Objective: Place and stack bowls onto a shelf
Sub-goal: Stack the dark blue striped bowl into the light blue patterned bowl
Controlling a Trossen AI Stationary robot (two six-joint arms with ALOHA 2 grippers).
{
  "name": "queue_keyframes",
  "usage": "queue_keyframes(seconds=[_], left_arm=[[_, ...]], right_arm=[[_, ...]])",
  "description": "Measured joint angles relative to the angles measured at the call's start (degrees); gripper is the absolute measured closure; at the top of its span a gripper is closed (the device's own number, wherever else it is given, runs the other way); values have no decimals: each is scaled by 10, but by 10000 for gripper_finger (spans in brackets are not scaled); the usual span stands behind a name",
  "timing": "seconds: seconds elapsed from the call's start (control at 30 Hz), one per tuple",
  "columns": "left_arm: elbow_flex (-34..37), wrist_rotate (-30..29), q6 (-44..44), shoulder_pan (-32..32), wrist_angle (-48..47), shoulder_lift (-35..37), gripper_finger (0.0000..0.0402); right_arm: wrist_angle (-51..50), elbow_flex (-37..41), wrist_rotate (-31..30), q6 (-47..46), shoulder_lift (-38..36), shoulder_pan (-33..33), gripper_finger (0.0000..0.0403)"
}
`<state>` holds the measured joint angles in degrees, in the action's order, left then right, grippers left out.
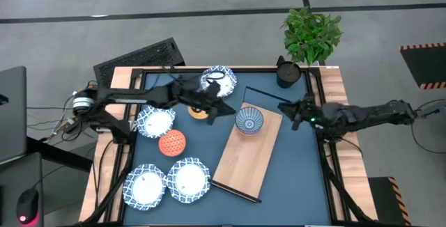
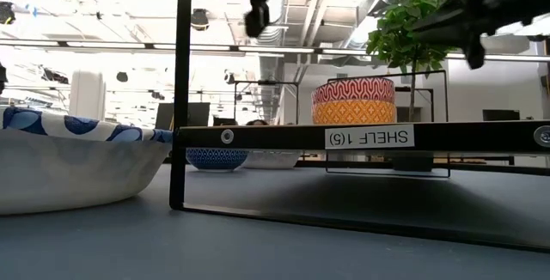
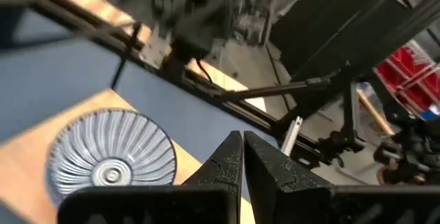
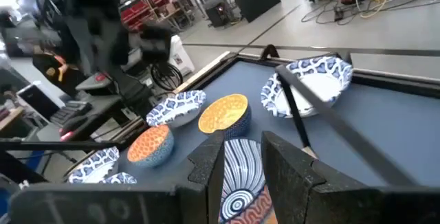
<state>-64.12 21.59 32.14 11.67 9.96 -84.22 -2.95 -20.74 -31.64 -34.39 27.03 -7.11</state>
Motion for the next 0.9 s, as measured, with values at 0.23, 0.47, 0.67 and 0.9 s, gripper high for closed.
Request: queue_keyframes(seconds=[0.23, 0.47, 0.67, 0.9], left_arm=[[0, -100, -73, -32, -108, 110, 401], [0, -221, -95, -68, -197, 157, 401], [0, -235, -92, -79, -220, 157, 401], [0, -245, -91, -79, -227, 157, 401]], right_arm=[[139, 6, 1, 3, 142, -20, 288], [220, 6, -65, -1, 260, -63, 359], [263, 6, -106, 3, 309, -88, 380], [257, 6, -106, -16, 335, -90, 379]])
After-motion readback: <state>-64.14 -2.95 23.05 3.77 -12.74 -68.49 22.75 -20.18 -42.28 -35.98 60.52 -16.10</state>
